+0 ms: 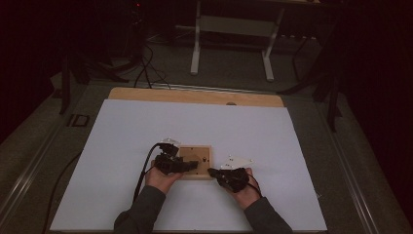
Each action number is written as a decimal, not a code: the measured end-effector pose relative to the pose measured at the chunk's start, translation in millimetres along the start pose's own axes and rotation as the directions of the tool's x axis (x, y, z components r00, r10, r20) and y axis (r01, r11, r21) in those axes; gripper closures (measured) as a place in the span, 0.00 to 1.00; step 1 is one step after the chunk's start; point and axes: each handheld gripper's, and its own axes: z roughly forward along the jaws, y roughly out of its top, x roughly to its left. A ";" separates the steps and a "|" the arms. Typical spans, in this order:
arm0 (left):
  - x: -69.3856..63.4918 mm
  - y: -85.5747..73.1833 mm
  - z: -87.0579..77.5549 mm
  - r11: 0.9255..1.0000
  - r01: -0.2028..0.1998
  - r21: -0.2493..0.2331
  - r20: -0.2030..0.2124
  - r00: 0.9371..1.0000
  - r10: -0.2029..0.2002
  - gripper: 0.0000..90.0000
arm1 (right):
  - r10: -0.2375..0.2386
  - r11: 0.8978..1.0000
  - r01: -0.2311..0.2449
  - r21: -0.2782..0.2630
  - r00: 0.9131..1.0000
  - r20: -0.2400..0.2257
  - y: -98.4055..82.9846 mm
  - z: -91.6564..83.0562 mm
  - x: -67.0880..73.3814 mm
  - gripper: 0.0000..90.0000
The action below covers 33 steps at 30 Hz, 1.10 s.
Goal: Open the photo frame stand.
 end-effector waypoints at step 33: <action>1.7 5.4 3.7 0.997 0.059 0.040 -0.050 0.997 -0.057 0.65 | -0.012 1.000 0.012 0.003 1.000 0.001 0.6 -0.2 1.4 0.92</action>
